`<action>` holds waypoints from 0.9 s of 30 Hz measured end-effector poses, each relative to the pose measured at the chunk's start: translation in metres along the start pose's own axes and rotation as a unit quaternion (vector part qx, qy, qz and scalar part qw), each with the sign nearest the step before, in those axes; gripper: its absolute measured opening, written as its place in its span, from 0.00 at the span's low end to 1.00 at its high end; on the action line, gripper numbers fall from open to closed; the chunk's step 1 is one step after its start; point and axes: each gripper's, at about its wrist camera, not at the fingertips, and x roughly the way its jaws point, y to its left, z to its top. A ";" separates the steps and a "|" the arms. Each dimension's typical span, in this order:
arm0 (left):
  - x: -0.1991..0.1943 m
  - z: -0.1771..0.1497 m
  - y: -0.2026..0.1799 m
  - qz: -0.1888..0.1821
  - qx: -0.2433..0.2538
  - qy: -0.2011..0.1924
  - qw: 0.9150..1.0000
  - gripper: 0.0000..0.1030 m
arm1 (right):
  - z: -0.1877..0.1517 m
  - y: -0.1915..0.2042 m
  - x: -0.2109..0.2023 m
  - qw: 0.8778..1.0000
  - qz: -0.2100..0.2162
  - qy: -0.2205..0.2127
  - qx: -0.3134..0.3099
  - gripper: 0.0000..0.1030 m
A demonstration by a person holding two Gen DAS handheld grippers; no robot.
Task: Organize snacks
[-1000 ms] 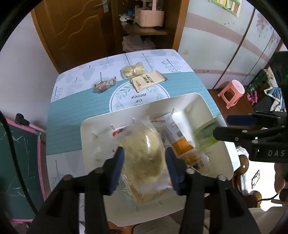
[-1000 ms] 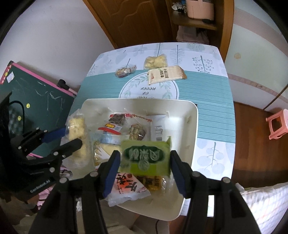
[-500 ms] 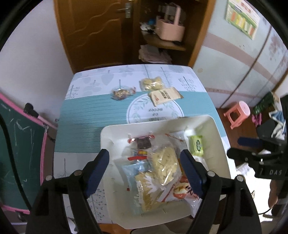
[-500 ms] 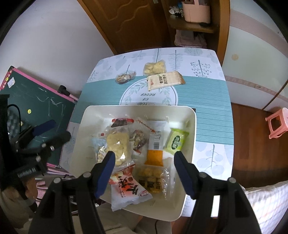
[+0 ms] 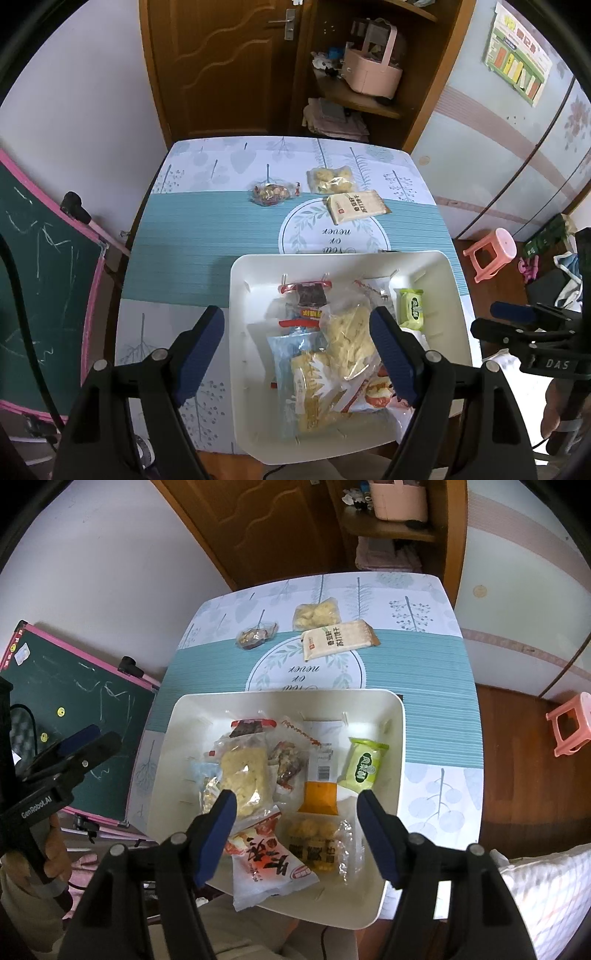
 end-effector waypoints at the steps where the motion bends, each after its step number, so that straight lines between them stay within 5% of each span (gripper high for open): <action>1: 0.000 0.000 0.000 0.000 0.000 0.000 1.000 0.78 | 0.000 0.000 0.000 1.000 -0.002 -0.001 0.000 0.66; 15: 0.003 0.005 0.002 0.010 0.016 0.000 1.000 0.78 | 0.000 0.005 0.016 1.000 -0.019 0.011 -0.002 0.66; 27: 0.028 0.053 0.006 -0.009 0.060 0.010 0.998 0.78 | 0.037 0.005 0.028 0.999 -0.025 0.012 0.017 0.66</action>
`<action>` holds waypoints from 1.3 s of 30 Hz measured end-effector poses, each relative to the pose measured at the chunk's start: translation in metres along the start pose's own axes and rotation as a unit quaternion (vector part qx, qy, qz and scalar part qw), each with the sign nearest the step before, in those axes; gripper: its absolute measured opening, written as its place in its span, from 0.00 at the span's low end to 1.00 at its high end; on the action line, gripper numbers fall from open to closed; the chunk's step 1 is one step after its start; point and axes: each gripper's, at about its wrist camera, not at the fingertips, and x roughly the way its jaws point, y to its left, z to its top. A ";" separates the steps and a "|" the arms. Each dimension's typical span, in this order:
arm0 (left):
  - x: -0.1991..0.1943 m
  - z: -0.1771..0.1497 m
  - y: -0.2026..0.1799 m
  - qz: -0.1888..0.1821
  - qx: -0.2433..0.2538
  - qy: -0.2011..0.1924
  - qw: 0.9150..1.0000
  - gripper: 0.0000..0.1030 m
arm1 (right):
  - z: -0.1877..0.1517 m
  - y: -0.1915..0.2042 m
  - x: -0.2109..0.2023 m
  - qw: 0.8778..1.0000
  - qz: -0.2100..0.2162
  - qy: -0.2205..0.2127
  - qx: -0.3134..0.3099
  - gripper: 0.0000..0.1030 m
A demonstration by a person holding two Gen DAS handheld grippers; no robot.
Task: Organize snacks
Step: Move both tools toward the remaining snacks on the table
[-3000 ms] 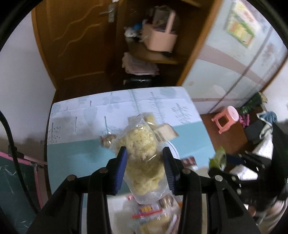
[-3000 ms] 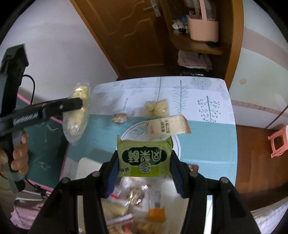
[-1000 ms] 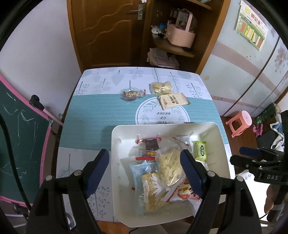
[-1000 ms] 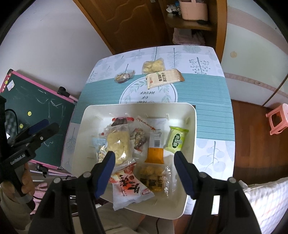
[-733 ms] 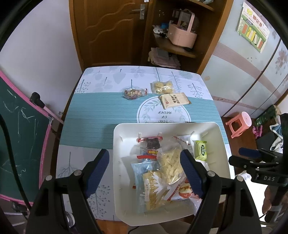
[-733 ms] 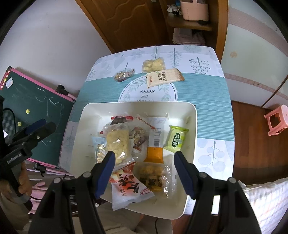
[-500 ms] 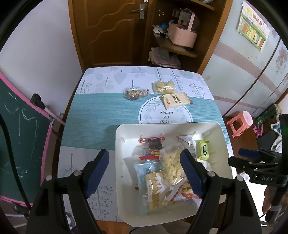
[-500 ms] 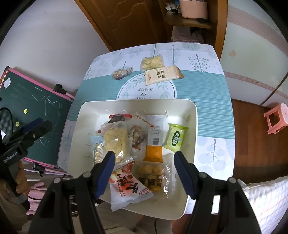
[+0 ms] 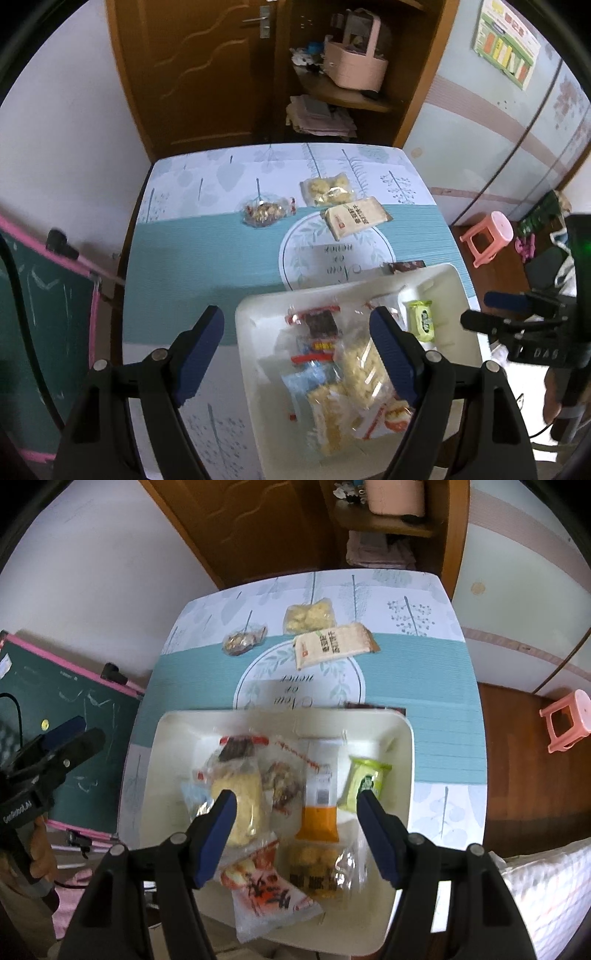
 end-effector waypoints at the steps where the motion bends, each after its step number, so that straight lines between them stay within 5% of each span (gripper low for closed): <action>1: 0.002 0.006 0.001 0.003 0.009 -0.002 1.000 0.78 | 0.005 0.000 0.000 1.000 -0.001 -0.001 0.002 0.66; 7: 0.022 0.050 0.006 0.012 0.078 -0.005 0.997 0.78 | 0.052 -0.006 -0.003 1.000 -0.006 -0.015 0.020 0.66; 18: 0.098 0.124 0.008 0.006 0.192 0.012 0.981 0.78 | 0.159 -0.047 0.035 0.990 -0.002 -0.004 0.138 0.89; 30: 0.232 0.125 0.010 0.023 0.273 0.102 0.956 0.78 | 0.178 -0.086 0.170 0.953 -0.018 0.082 0.292 0.94; 34: 0.248 0.128 0.012 0.015 0.278 0.109 0.954 0.78 | 0.177 -0.083 0.198 0.942 -0.029 0.088 0.324 0.95; 39: 0.261 0.131 0.013 -0.002 0.270 0.116 0.956 0.78 | 0.185 -0.067 0.215 0.942 -0.054 0.088 0.319 0.96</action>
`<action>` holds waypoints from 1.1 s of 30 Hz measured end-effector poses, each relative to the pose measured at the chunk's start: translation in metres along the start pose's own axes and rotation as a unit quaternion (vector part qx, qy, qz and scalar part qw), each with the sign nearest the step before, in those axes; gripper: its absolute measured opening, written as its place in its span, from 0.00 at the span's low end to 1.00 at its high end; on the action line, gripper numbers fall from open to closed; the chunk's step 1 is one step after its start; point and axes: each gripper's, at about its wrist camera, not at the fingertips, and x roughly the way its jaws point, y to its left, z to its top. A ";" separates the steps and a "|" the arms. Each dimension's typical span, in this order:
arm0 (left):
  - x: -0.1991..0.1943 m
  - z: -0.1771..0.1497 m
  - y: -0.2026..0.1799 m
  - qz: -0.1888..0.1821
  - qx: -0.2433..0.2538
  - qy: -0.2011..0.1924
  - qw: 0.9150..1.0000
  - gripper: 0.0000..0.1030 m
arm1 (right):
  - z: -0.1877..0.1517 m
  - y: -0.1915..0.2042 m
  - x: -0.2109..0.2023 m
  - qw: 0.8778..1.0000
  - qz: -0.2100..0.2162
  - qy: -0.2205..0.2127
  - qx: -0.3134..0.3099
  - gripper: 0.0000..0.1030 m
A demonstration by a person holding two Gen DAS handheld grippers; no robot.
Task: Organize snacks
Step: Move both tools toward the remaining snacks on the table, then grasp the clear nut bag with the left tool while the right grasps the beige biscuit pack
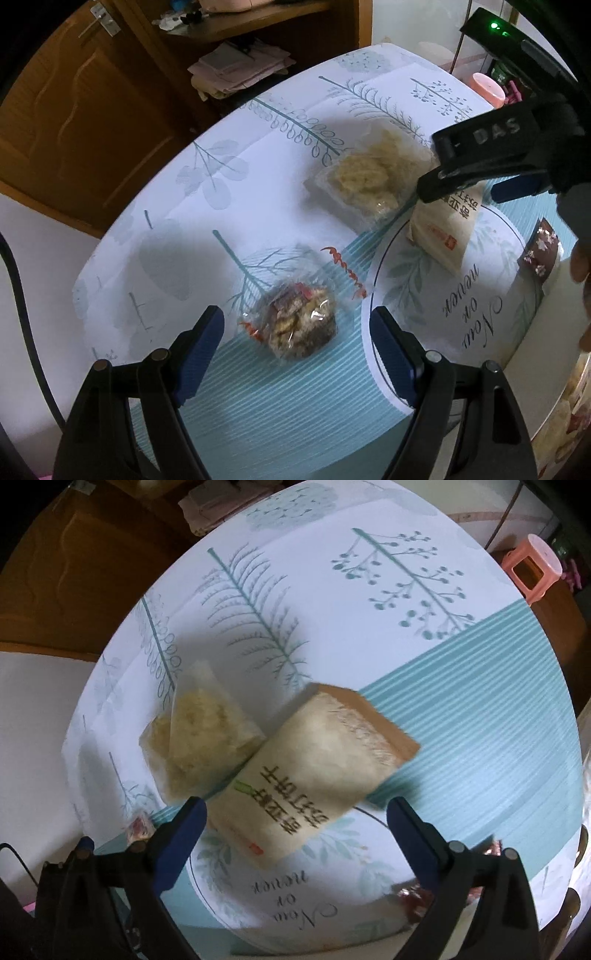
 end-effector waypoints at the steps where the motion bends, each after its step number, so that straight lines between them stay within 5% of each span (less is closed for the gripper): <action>1: 0.003 0.001 0.001 -0.003 0.000 0.001 1.000 0.78 | 0.000 0.003 0.001 1.000 -0.008 -0.003 0.001 0.96; 12: 0.024 0.007 0.010 -0.015 -0.024 0.011 1.000 0.78 | -0.006 0.045 0.022 0.991 -0.125 -0.016 -0.041 0.97; 17: 0.033 0.007 0.016 -0.026 -0.040 0.018 0.999 0.78 | -0.016 0.037 0.019 0.990 -0.126 -0.011 -0.060 0.97; 19: 0.037 0.007 0.016 -0.031 -0.046 0.022 0.998 0.78 | -0.018 0.030 0.015 0.990 -0.124 -0.008 -0.067 0.93; 22: 0.044 0.007 0.017 -0.038 -0.053 0.029 0.997 0.78 | -0.022 0.028 0.003 0.989 -0.123 -0.015 -0.080 0.63; 23: 0.046 0.006 0.016 -0.041 -0.053 0.031 0.997 0.72 | -0.024 0.031 0.000 0.989 -0.123 -0.017 -0.085 0.53; 27: 0.043 -0.001 0.012 -0.025 -0.056 0.023 0.998 0.50 | -0.029 0.031 -0.007 0.991 -0.089 -0.009 -0.094 0.52; 33: 0.023 -0.013 0.007 -0.009 -0.083 0.009 0.997 0.35 | -0.027 0.008 -0.022 0.997 -0.031 -0.008 -0.065 0.52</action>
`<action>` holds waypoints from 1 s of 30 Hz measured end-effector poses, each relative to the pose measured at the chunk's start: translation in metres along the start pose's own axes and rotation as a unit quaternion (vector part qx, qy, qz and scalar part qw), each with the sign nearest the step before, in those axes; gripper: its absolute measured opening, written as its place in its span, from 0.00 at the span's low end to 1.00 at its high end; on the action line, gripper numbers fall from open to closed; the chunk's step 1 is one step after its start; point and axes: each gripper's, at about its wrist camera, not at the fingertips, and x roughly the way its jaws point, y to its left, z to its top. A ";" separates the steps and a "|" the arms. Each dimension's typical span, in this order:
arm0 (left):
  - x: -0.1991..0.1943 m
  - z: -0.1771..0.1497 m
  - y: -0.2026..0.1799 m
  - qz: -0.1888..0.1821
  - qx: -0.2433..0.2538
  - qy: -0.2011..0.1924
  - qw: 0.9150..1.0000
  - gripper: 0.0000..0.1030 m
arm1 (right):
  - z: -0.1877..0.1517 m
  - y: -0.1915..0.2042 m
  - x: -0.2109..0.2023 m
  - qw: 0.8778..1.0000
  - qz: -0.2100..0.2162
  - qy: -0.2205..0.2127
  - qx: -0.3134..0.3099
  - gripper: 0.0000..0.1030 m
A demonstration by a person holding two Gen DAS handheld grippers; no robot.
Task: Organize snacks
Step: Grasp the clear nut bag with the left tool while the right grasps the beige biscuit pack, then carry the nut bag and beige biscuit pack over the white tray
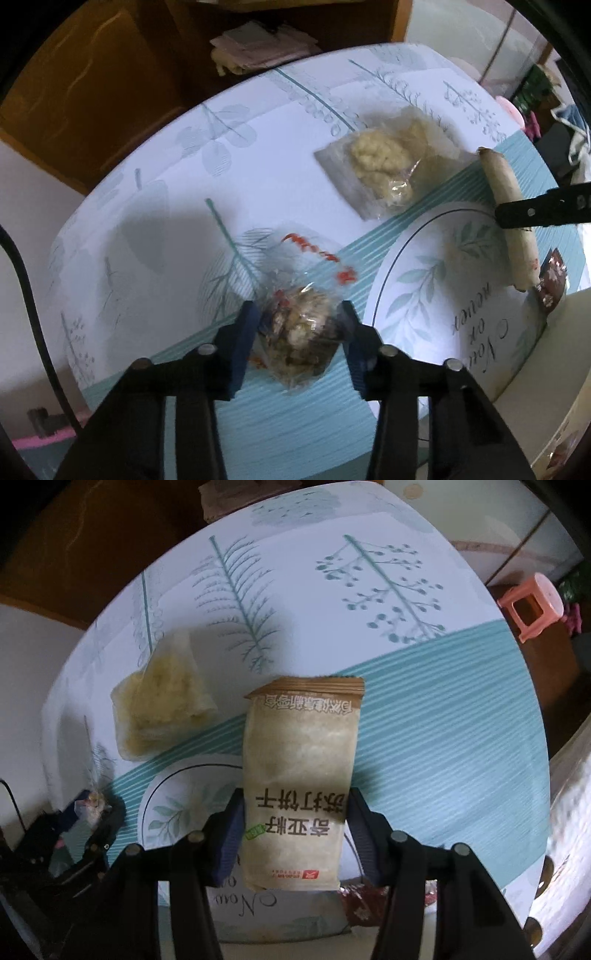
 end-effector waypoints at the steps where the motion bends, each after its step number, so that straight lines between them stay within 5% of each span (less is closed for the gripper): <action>1: -0.008 -0.003 0.001 0.001 -0.011 -0.006 1.000 0.32 | -0.001 -0.003 -0.005 1.000 0.013 -0.004 0.002 0.52; 16: -0.164 -0.066 -0.019 -0.055 -0.105 -0.101 0.988 0.32 | -0.054 -0.065 -0.146 0.977 0.187 -0.093 -0.045 0.52; 24: -0.227 -0.121 -0.053 -0.101 -0.156 -0.147 0.971 0.32 | -0.114 -0.092 -0.178 0.966 0.218 -0.104 -0.089 0.52; 30: -0.230 -0.160 -0.073 -0.114 -0.196 -0.145 0.963 0.32 | -0.153 -0.110 -0.183 0.964 0.193 -0.121 -0.136 0.52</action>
